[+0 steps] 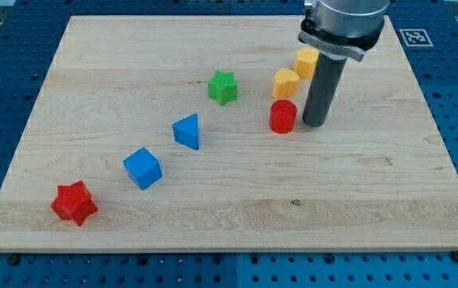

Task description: Push the red circle below the green star

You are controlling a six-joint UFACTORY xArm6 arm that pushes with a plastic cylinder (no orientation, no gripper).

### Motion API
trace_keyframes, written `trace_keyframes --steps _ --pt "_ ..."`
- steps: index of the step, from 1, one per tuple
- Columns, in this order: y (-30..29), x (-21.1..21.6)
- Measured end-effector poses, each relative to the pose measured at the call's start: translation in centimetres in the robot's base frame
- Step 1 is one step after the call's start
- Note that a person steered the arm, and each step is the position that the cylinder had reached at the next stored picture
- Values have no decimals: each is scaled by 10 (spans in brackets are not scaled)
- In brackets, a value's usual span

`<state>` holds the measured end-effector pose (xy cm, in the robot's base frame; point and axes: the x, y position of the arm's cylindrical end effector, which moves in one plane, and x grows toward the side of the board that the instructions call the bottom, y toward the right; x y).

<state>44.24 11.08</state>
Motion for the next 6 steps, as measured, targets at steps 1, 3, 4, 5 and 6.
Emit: trace_keyframes --steps 1,3,4,5,6 --pt "-17 0" --pt "-48 0" --pt "-58 0" --pt "-71 0" --pt "-86 0"
